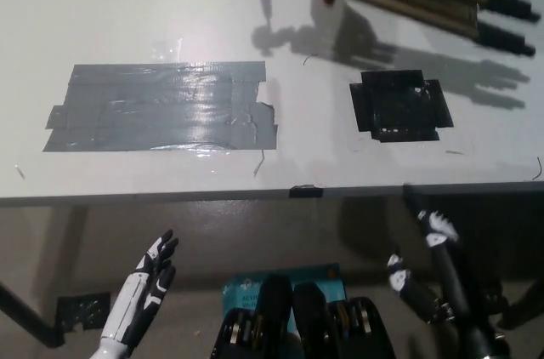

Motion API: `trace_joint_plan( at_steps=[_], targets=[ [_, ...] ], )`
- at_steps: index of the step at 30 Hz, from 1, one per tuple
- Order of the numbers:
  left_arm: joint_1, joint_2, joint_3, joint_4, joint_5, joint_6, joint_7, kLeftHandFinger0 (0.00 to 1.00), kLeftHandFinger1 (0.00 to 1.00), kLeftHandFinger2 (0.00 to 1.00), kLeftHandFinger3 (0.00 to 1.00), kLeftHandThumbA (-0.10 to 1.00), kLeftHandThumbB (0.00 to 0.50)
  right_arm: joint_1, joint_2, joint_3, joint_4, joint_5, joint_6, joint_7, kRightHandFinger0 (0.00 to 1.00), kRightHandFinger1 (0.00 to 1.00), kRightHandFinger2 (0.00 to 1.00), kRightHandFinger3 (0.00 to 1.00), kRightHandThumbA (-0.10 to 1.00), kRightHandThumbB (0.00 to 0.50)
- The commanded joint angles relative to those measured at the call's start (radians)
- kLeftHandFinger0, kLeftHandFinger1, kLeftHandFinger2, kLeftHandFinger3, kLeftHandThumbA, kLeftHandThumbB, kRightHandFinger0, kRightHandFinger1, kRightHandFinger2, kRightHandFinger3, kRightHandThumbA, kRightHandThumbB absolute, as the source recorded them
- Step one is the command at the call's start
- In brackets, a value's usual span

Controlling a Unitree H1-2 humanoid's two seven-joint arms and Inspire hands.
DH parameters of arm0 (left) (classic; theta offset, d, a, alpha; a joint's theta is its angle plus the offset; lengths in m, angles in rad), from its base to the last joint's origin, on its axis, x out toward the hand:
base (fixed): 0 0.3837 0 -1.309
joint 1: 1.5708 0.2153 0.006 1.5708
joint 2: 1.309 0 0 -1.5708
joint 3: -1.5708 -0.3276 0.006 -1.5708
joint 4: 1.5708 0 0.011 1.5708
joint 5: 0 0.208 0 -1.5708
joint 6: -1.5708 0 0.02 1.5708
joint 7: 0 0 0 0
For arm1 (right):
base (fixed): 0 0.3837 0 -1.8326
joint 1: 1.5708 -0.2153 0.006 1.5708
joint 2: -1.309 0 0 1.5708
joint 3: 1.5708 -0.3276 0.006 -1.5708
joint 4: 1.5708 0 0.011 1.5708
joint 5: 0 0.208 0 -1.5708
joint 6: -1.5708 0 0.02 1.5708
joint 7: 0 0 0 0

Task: A person hands a tripod to the robot which it grabs with its right hand and places in the middle of the table in front of it

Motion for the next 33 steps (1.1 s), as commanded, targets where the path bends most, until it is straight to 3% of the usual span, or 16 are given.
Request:
trace_joint_plan(
  at_steps=[1, 4, 9, 10, 12, 17, 26, 29, 33],
  targets=[
    [-0.012, 0.013, 0.003, -0.007, 0.006, -0.046, -0.003, 1.0, 1.0, 1.0, 1.0, 0.94, 0.298, -0.035, 0.022, -0.024, -0.234, -0.217, -0.06, -0.097, 1.0, 1.0, 1.0, 1.0, 0.51, 0.202],
    [-0.013, 0.017, -0.001, -0.009, 0.016, -0.041, -0.005, 1.0, 1.0, 1.0, 1.0, 0.96, 0.298, -0.076, 0.027, -0.034, -0.325, -0.268, -0.021, -0.062, 1.0, 1.0, 1.0, 1.0, 0.62, 0.243],
    [-0.018, 0.02, -0.002, -0.012, 0.022, -0.042, -0.005, 1.0, 1.0, 1.0, 1.0, 0.95, 0.287, -0.215, 0.035, -0.051, -0.345, -0.321, 0.057, 0.006, 1.0, 1.0, 1.0, 1.0, 0.65, 0.312],
    [-0.022, 0.019, -0.002, -0.007, 0.019, -0.046, -0.006, 1.0, 1.0, 1.0, 1.0, 0.95, 0.287, -0.253, 0.035, -0.057, -0.343, -0.352, 0.093, 0.039, 1.0, 1.0, 1.0, 1.0, 0.7, 0.325],
    [-0.025, 0.02, -0.002, -0.006, 0.022, -0.04, -0.005, 1.0, 1.0, 1.0, 1.0, 0.95, 0.288, -0.323, 0.031, -0.063, -0.321, -0.401, 0.143, 0.084, 1.0, 1.0, 1.0, 1.0, 0.76, 0.338],
    [-0.03, 0.017, -0.001, -0.008, 0.023, -0.039, -0.003, 1.0, 1.0, 1.0, 1.0, 0.95, 0.299, -0.509, 0.029, -0.076, -0.145, -0.47, 0.287, 0.146, 1.0, 1.0, 1.0, 1.0, 0.8, 0.368],
    [-0.046, 0.018, 0.002, -0.007, 0.015, -0.043, -0.006, 1.0, 1.0, 1.0, 1.0, 0.95, 0.29, -0.774, -0.035, -0.072, 0.247, -0.442, 0.396, 0.169, 1.0, 1.0, 1.0, 1.0, 0.87, 0.431],
    [-0.048, 0.014, 0.005, -0.013, 0.002, -0.027, -0.011, 1.0, 1.0, 1.0, 1.0, 0.94, 0.307, -0.851, -0.05, -0.049, 0.36, -0.397, 0.453, 0.268, 1.0, 1.0, 1.0, 1.0, 0.99, 0.499],
    [-0.05, 0.021, 0.001, -0.014, 0.017, -0.028, -0.01, 1.0, 1.0, 1.0, 1.0, 0.97, 0.297, -0.901, -0.055, -0.025, 0.45, -0.361, 0.486, 0.337, 1.0, 1.0, 1.0, 1.0, 1.0, 0.5]
  ],
)
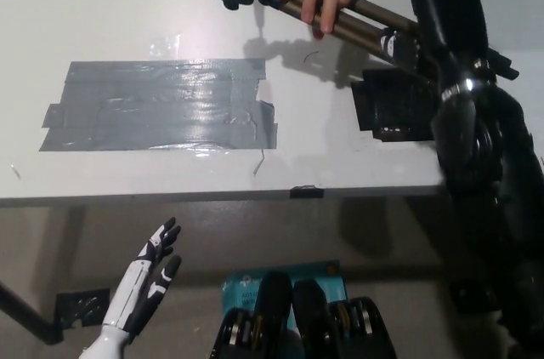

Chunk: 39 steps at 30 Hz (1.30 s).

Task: A person hands a tripod to the robot which it grabs with its right hand and places in the middle of the table in front of it

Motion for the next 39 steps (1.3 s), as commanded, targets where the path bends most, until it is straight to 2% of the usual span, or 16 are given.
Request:
trace_joint_plan(
  at_steps=[1, 8, 12, 16, 21, 27, 29, 30, 32, 33, 34, 35, 36, 37, 38, 39],
  targets=[
    [-0.012, 0.018, 0.001, -0.016, 0.006, -0.028, -0.01, 1.0, 1.0, 1.0, 1.0, 0.97, 0.297, -0.096, -0.013, 0.027, 0.067, 0.048, 0.085, 0.113, 1.0, 1.0, 1.0, 1.0, 1.0, 0.5],
    [-0.017, 0.017, 0.002, -0.017, -0.005, -0.027, -0.014, 1.0, 1.0, 1.0, 1.0, 0.95, 0.295, -0.146, -0.027, 0.058, 0.173, 0.11, 0.092, 0.169, 1.0, 1.0, 1.0, 1.0, 1.0, 0.5],
    [-0.023, 0.016, 0.0, -0.022, -0.007, -0.014, -0.018, 1.0, 1.0, 1.0, 1.0, 0.95, 0.307, -0.152, -0.047, 0.06, 0.115, 0.185, 0.106, 0.275, 1.0, 1.0, 1.0, 1.0, 1.0, 0.5],
    [-0.027, 0.019, 0.001, -0.022, -0.016, -0.012, -0.026, 1.0, 1.0, 1.0, 1.0, 0.94, 0.301, -0.173, -0.056, 0.066, 0.095, 0.209, 0.112, 0.303, 1.0, 1.0, 1.0, 1.0, 1.0, 0.5],
    [-0.024, 0.015, 0.003, -0.011, -0.011, -0.029, -0.021, 1.0, 1.0, 1.0, 1.0, 0.95, 0.299, -0.228, -0.057, 0.101, 0.186, 0.157, 0.113, 0.228, 1.0, 1.0, 1.0, 1.0, 1.0, 0.5],
    [-0.016, 0.015, 0.002, -0.006, -0.004, -0.037, -0.018, 1.0, 1.0, 1.0, 1.0, 0.96, 0.293, -0.39, -0.056, 0.202, 0.567, 0.084, 0.066, 0.005, 1.0, 1.0, 1.0, 1.0, 1.0, 0.5],
    [-0.02, 0.012, 0.003, 0.0, -0.016, -0.045, -0.022, 1.0, 1.0, 1.0, 1.0, 0.94, 0.293, -0.43, -0.051, 0.231, 0.673, 0.073, 0.053, -0.096, 1.0, 1.0, 1.0, 1.0, 0.91, 0.5],
    [-0.023, 0.011, 0.001, -0.002, -0.013, -0.042, -0.022, 1.0, 1.0, 1.0, 1.0, 0.94, 0.292, -0.456, -0.047, 0.247, 0.76, 0.065, 0.036, -0.188, 1.0, 1.0, 1.0, 1.0, 0.64, 0.446],
    [-0.023, 0.011, 0.0, -0.002, -0.011, -0.043, -0.022, 1.0, 1.0, 1.0, 1.0, 0.94, 0.29, -0.474, -0.043, 0.261, 0.821, 0.067, 0.023, -0.243, 1.0, 1.0, 1.0, 1.0, 0.57, 0.462],
    [-0.025, 0.01, -0.001, 0.001, -0.011, -0.047, -0.022, 1.0, 1.0, 1.0, 1.0, 0.94, 0.289, -0.484, -0.046, 0.299, 0.882, 0.039, 0.023, -0.288, 1.0, 1.0, 1.0, 1.0, 0.49, 0.425],
    [-0.023, 0.011, -0.003, -0.002, -0.011, -0.047, -0.025, 1.0, 1.0, 1.0, 1.0, 0.94, 0.287, -0.486, -0.046, 0.316, 0.933, 0.037, 0.011, -0.319, 0.88, 0.87, 0.92, 1.0, 0.32, 0.361],
    [-0.021, 0.011, -0.004, -0.004, -0.01, -0.047, -0.026, 1.0, 1.0, 1.0, 1.0, 0.94, 0.286, -0.486, -0.046, 0.322, 0.952, 0.042, 0.006, -0.331, 0.74, 0.77, 0.83, 0.96, 0.25, 0.34],
    [-0.021, 0.013, -0.003, -0.007, -0.009, -0.047, -0.025, 1.0, 1.0, 1.0, 1.0, 0.94, 0.283, -0.487, -0.045, 0.318, 0.969, 0.058, 0.003, -0.326, 0.25, 0.39, 0.54, 0.82, -0.02, 0.297],
    [-0.022, 0.015, -0.002, -0.008, -0.009, -0.049, -0.025, 0.99, 1.0, 1.0, 1.0, 0.95, 0.28, -0.484, -0.045, 0.315, 0.982, 0.073, -0.004, -0.317, 0.02, 0.09, 0.28, 0.74, -0.1, 0.292],
    [-0.026, 0.017, -0.002, -0.008, -0.011, -0.047, -0.027, 0.99, 1.0, 1.0, 1.0, 0.95, 0.28, -0.482, -0.048, 0.324, 1.001, 0.079, -0.011, -0.321, 0.0, 0.02, 0.21, 0.71, -0.1, 0.282],
    [-0.03, 0.018, -0.001, -0.007, -0.014, -0.05, -0.029, 0.98, 1.0, 0.99, 1.0, 0.94, 0.271, -0.475, -0.051, 0.325, 1.013, 0.087, -0.023, -0.332, 0.0, 0.0, 0.1, 0.62, -0.1, 0.272]
  ],
)
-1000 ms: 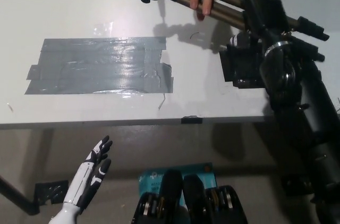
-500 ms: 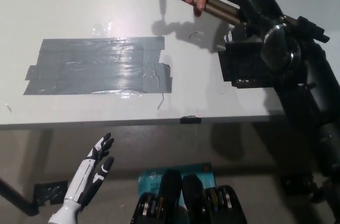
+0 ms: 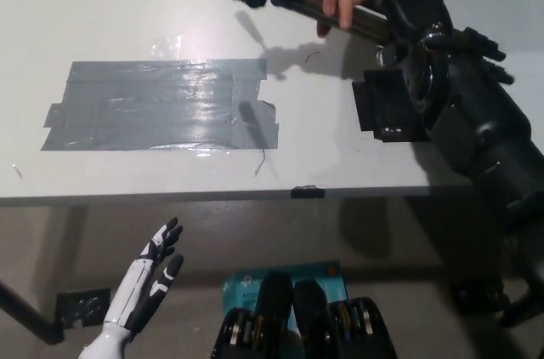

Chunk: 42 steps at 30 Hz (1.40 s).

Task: A person hands a tripod to the robot which it grabs with its right hand and places in the middle of the table in front of it

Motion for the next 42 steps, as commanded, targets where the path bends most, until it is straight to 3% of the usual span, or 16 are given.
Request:
trace_joint_plan(
  at_steps=[1, 5, 7, 9, 11, 12, 17, 19, 22, 23, 26, 27, 32, 37, 39, 42],
  targets=[
    [-0.021, 0.014, 0.001, -0.026, -0.015, -0.051, -0.016, 0.97, 1.0, 0.98, 1.0, 0.94, 0.266, -0.12, -0.016, 0.049, 0.187, -0.022, -0.091, -0.297, 0.0, 0.0, 0.07, 0.6, -0.1, 0.269],
    [-0.023, 0.012, -0.001, -0.027, -0.017, -0.051, -0.019, 0.97, 0.99, 0.97, 1.0, 0.94, 0.262, -0.101, -0.019, 0.048, 0.197, 0.004, -0.13, -0.352, 0.0, 0.0, 0.05, 0.56, -0.1, 0.259],
    [-0.026, 0.017, -0.004, -0.019, -0.007, -0.066, -0.018, 0.98, 0.99, 0.97, 1.0, 0.95, 0.251, -0.096, -0.02, 0.043, 0.189, 0.016, -0.162, -0.394, 0.0, 0.01, 0.08, 0.45, -0.1, 0.241],
    [-0.027, 0.021, -0.004, -0.011, -0.009, -0.071, -0.02, 0.98, 0.99, 0.98, 1.0, 0.95, 0.251, -0.1, -0.016, 0.05, 0.178, 0.013, -0.178, -0.427, 0.0, 0.24, 0.52, 0.32, -0.1, 0.211],
    [-0.03, 0.017, -0.001, -0.012, -0.013, -0.06, -0.022, 0.98, 0.99, 0.97, 1.0, 0.95, 0.259, -0.113, -0.015, 0.06, 0.171, 0.006, -0.186, -0.444, 0.0, 0.44, 0.88, 0.41, -0.1, 0.185],
    [-0.03, 0.016, -0.001, -0.014, -0.013, -0.055, -0.023, 0.98, 0.99, 0.97, 1.0, 0.95, 0.259, -0.116, -0.015, 0.061, 0.168, 0.005, -0.194, -0.457, 0.0, 0.47, 0.94, 0.45, -0.1, 0.19],
    [-0.029, 0.016, 0.0, -0.016, -0.013, -0.049, -0.025, 0.98, 0.98, 0.96, 1.0, 0.95, 0.263, -0.108, -0.016, 0.068, 0.116, 0.003, -0.245, -0.517, 0.0, 0.46, 0.93, 0.36, -0.1, 0.174],
    [-0.031, 0.018, -0.001, -0.01, -0.011, -0.057, -0.025, 0.99, 0.98, 0.96, 1.0, 0.95, 0.261, -0.091, -0.017, 0.064, 0.059, 0.006, -0.249, -0.511, 0.02, 0.53, 0.98, 0.35, -0.1, 0.18],
    [-0.037, 0.02, -0.001, -0.009, -0.017, -0.051, -0.031, 0.99, 0.98, 0.96, 1.0, 0.95, 0.262, -0.067, -0.023, 0.062, -0.021, 0.003, -0.254, -0.502, 0.03, 0.56, 0.98, 0.54, -0.1, 0.18],
    [-0.036, 0.018, -0.002, -0.009, -0.019, -0.052, -0.032, 0.98, 0.98, 0.95, 1.0, 0.95, 0.262, -0.057, -0.026, 0.066, -0.043, -0.002, -0.252, -0.495, 0.03, 0.56, 1.0, 0.67, -0.1, 0.191],
    [-0.03, 0.019, -0.004, -0.016, -0.018, -0.05, -0.037, 0.97, 0.98, 0.95, 1.0, 0.95, 0.257, -0.015, -0.036, 0.079, -0.097, -0.017, -0.254, -0.498, 0.0, 0.47, 0.94, 0.7, -0.1, 0.2],
    [-0.029, 0.02, -0.004, -0.015, -0.016, -0.053, -0.037, 0.98, 0.97, 0.94, 1.0, 0.95, 0.251, 0.004, -0.04, 0.084, -0.119, -0.02, -0.253, -0.495, 0.0, 0.34, 0.8, 0.65, -0.1, 0.226],
    [-0.031, 0.023, -0.001, -0.018, -0.015, -0.051, -0.041, 0.99, 0.96, 0.92, 1.0, 0.94, 0.244, 0.084, -0.062, 0.097, -0.202, -0.021, -0.247, -0.45, 0.0, 0.38, 0.87, 0.7, -0.1, 0.207],
    [-0.037, 0.022, -0.001, -0.013, -0.02, -0.06, -0.045, 0.98, 0.95, 0.9, 1.0, 0.94, 0.238, 0.148, -0.089, 0.111, -0.208, -0.025, -0.271, -0.458, 0.0, 0.52, 1.0, 0.87, -0.1, 0.21],
    [-0.038, 0.022, -0.001, -0.011, -0.021, -0.062, -0.047, 0.96, 0.93, 0.9, 1.0, 0.93, 0.236, 0.164, -0.097, 0.112, -0.201, -0.025, -0.276, -0.465, 0.0, 0.57, 1.0, 0.92, -0.1, 0.177],
    [-0.039, 0.021, -0.002, -0.009, -0.019, -0.065, -0.046, 0.94, 0.93, 0.89, 1.0, 0.93, 0.228, 0.196, -0.113, 0.113, -0.172, -0.027, -0.288, -0.483, 0.0, 0.59, 1.0, 0.97, -0.1, 0.193]
  ],
)
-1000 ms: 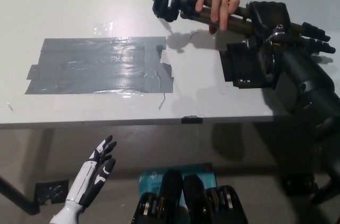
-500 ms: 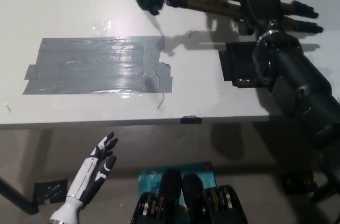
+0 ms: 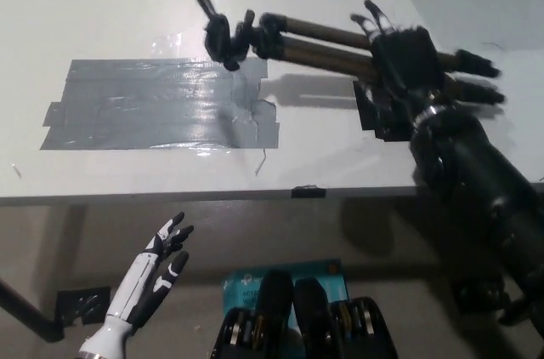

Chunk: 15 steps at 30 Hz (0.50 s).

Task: A person hands a tripod to the robot which it grabs with its right hand and places in the middle of the table in front of it

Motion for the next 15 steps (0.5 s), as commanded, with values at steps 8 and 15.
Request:
trace_joint_plan(
  at_steps=[8, 15],
  targets=[
    [-0.025, 0.014, 0.0, -0.003, -0.011, -0.052, -0.011, 0.93, 0.91, 0.88, 1.0, 0.95, 0.226, -0.011, -0.062, -0.026, 0.036, 0.028, -0.017, 0.022, 0.2, 0.66, 0.98, 0.96, 0.21, 0.214],
    [-0.032, 0.014, -0.001, 0.002, -0.013, -0.046, -0.013, 0.93, 0.91, 0.88, 1.0, 0.95, 0.233, 0.01, -0.109, -0.081, -0.095, 0.188, -0.015, 0.405, 1.0, 1.0, 1.0, 1.0, 0.77, 0.455]
  ],
)
